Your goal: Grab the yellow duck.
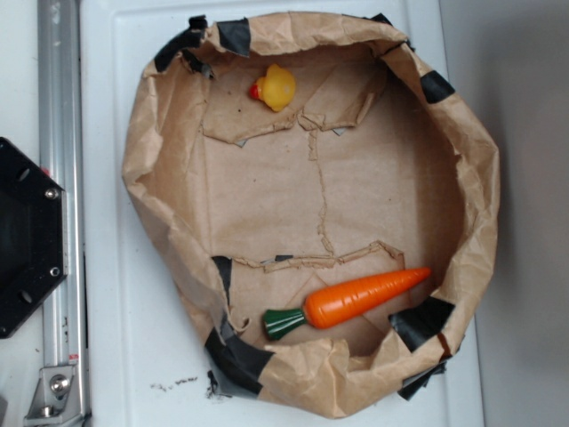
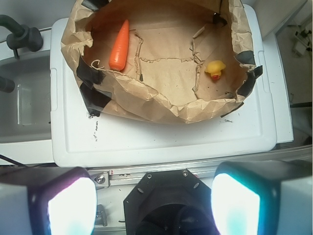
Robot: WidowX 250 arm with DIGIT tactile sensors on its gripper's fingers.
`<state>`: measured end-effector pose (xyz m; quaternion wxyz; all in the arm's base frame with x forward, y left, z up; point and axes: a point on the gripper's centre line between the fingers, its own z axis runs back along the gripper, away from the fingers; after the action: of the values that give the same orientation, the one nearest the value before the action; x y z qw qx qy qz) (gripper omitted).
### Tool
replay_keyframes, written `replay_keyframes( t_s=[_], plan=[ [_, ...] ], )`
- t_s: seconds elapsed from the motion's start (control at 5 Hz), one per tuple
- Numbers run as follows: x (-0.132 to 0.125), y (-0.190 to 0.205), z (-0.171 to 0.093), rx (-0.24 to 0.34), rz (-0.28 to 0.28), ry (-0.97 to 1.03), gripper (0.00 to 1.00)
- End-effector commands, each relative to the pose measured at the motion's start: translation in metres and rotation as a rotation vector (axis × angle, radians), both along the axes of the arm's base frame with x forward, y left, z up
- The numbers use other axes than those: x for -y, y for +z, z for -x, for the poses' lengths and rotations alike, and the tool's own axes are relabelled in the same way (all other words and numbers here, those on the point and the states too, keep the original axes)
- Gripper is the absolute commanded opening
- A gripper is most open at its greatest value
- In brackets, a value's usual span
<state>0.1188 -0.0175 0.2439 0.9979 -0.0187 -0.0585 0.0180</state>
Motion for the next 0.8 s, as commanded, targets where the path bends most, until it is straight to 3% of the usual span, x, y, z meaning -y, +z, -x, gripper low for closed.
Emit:
replay_keyframes(
  t_s=[0.0,0.2,0.4,0.6],
  plan=[
    [0.000,0.000,0.000,0.000,0.000,0.000,1.00],
    [-0.020,-0.027,-0.049,0.038,-0.041,0.251,1.00],
    [-0.039,-0.046,-0.074,0.173,-0.005,0.501,1.00],
    [-0.051,-0.075,-0.095,0.247,0.078,0.753,1.00]
  ],
)
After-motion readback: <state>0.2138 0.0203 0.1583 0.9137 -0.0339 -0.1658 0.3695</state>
